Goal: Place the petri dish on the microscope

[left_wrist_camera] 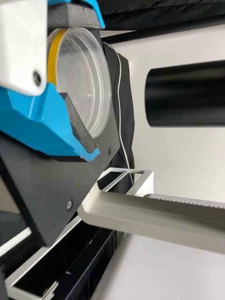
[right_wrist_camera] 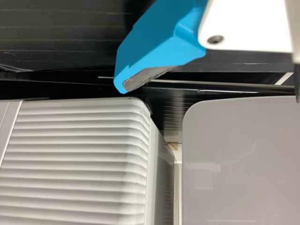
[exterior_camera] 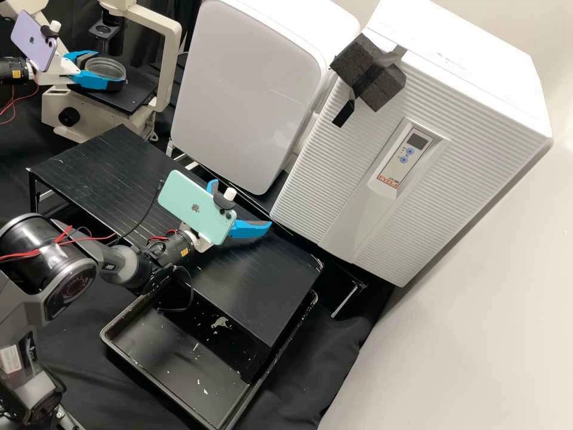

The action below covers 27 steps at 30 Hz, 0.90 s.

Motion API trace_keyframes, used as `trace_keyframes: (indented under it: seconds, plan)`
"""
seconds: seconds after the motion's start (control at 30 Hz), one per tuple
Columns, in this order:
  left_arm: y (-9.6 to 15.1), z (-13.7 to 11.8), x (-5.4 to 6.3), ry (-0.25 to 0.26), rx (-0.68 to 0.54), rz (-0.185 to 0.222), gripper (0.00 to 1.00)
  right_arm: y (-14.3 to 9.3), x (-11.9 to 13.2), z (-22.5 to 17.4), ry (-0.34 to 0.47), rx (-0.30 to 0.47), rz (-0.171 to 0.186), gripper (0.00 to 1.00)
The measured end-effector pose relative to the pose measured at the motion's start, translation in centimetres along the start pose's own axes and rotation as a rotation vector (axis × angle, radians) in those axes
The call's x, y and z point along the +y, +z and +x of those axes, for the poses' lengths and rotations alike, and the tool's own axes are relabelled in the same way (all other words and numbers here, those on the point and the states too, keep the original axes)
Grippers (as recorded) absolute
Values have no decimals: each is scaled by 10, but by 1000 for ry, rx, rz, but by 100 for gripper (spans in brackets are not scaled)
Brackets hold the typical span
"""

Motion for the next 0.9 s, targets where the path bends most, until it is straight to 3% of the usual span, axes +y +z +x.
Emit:
trace_keyframes:
  seconds: [0.3,0.33,0.53,0.9]
  plan:
    - [1,8,-6,5,-19,-11,0,0,0,0,0,0,0,100]
    - [1,9,-6,7,-22,-17,100,0,0,0,0,0,0,100]
    - [1,9,-7,13,-30,-55,100,0,0,0,0,0,0,100]
    - [2,11,-11,8,-41,-53,100,0,0,0,0,0,0,100]
